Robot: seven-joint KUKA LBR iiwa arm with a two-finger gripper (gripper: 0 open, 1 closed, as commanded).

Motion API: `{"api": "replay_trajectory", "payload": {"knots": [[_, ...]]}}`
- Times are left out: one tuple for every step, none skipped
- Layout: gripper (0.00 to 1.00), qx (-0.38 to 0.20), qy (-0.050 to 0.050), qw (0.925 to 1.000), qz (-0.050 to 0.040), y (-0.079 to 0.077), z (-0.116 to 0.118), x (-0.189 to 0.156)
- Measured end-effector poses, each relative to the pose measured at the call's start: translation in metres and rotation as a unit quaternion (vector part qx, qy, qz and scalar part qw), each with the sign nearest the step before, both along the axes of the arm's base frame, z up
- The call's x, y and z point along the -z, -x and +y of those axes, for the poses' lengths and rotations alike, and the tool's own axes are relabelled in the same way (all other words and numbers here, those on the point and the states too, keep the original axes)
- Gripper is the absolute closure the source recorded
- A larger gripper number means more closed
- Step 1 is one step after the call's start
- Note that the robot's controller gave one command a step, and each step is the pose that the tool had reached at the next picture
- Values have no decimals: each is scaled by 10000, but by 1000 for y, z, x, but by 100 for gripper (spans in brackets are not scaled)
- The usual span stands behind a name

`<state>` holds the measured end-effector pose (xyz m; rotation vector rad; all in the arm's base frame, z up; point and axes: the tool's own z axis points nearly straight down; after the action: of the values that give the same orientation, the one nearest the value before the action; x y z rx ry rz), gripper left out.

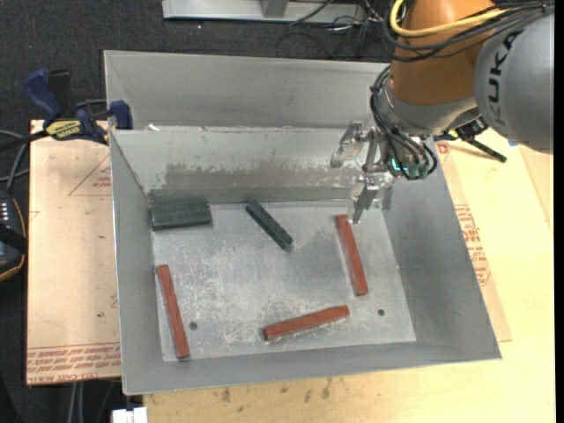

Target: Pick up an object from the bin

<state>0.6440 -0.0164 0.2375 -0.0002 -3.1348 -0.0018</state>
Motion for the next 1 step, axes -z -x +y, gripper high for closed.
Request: {"api": "replay_trajectory", "payload": {"knots": [[0,0,1,10000,-42,-1,0,-5]]}}
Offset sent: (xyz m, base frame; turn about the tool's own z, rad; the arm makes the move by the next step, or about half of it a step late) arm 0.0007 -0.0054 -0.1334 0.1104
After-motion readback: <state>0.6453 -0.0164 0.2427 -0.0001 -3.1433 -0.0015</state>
